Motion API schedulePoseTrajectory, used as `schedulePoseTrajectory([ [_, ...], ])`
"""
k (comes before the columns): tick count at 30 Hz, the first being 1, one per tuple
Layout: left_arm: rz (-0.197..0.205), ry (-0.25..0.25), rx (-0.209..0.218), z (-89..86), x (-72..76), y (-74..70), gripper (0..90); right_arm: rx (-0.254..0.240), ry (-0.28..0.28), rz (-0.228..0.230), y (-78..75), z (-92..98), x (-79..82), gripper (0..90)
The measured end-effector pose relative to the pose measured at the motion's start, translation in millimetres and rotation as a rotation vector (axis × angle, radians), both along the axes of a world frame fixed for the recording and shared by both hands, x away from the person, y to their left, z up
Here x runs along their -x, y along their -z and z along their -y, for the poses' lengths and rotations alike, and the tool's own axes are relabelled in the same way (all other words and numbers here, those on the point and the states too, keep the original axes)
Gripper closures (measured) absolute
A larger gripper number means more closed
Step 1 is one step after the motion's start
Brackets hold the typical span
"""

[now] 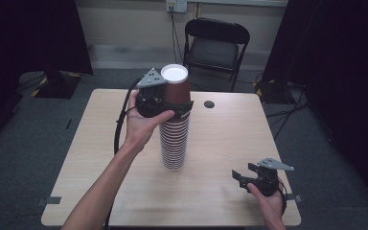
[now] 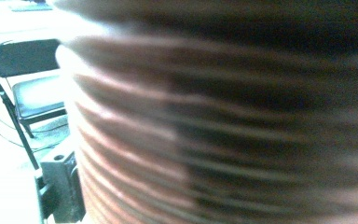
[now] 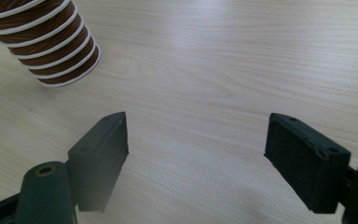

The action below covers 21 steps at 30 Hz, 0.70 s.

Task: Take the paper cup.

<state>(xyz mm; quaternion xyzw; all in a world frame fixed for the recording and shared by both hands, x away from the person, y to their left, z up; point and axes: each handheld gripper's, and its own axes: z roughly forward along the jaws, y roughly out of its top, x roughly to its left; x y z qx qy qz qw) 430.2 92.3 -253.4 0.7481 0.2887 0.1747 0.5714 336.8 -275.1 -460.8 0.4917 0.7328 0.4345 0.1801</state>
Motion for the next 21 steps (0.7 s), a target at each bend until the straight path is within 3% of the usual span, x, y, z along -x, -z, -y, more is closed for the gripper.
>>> schedulePoseTrajectory([
  [21, 0.045, -0.002, 0.057, -2.1, 5.1, -21.9, 10.7, -0.002, 0.000, 0.000, -0.1, -0.8, -0.4, 21.1],
])
